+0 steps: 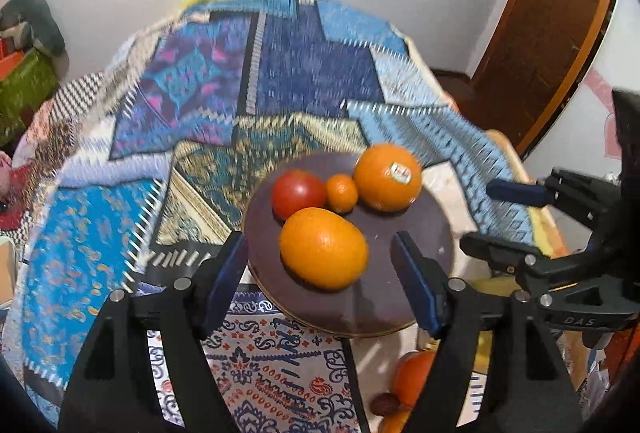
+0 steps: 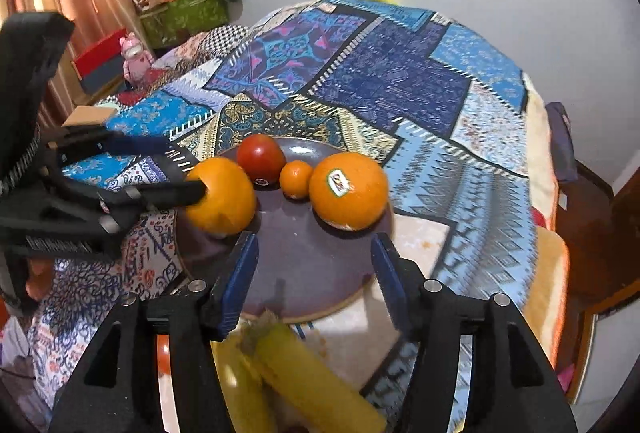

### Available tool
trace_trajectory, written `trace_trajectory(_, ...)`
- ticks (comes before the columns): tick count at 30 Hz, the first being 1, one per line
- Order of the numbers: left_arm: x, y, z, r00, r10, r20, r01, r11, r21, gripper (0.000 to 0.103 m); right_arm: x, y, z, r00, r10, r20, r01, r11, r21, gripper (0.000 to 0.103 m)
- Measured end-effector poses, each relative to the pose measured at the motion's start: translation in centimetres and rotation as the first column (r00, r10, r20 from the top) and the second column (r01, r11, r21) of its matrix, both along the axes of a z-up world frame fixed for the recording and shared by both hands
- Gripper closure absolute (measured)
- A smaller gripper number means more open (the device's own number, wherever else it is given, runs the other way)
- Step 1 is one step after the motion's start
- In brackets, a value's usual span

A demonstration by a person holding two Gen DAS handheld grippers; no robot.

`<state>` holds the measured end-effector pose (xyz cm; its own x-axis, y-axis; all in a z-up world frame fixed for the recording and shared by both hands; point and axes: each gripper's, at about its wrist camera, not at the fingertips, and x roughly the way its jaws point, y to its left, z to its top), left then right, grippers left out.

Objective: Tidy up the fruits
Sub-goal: 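Move the right tool to a yellow cylinder while the left tool moves to another mandarin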

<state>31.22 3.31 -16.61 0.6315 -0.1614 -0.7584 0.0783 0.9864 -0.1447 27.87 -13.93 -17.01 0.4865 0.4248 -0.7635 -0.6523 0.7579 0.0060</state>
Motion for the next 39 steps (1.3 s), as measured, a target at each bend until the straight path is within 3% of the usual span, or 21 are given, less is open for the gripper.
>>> trace_trajectory(8,-3.6,0.5,1.7,1.0,0.015,0.015,-0.016,1.0,0.023,0.021,-2.3,-3.7,-0.1,0.999,-0.04,-0.003,0.04,0.999,0.026,0.041)
trace_trajectory(23,-9.8,-1.6,-3.6,0.992,-0.025,-0.125,0.027,1.0,0.008,0.021,-3.4,-4.4,-5.0,0.994,-0.012,-0.111,0.014,1.0,0.016,0.042)
trace_trajectory(31,-11.1,-3.5,-5.1,0.984,-0.067,-0.166,0.064,0.998,-0.024,0.021,-3.9,-4.4,-5.0,0.994,0.032,-0.105,-0.03,0.999,0.021,0.05)
trace_trajectory(36,-11.4,-4.6,-5.9,0.981,-0.073,-0.178,0.072,0.997,-0.014,0.021,-5.0,-4.4,-4.9,0.997,0.046,-0.058,-0.049,0.997,-0.058,0.063)
trace_trajectory(39,-11.4,-5.0,-6.4,0.98,-0.077,-0.186,0.077,0.997,-0.007,0.026,-5.0,-5.8,-5.1,0.998,-0.005,-0.063,0.0,0.997,-0.077,0.071)
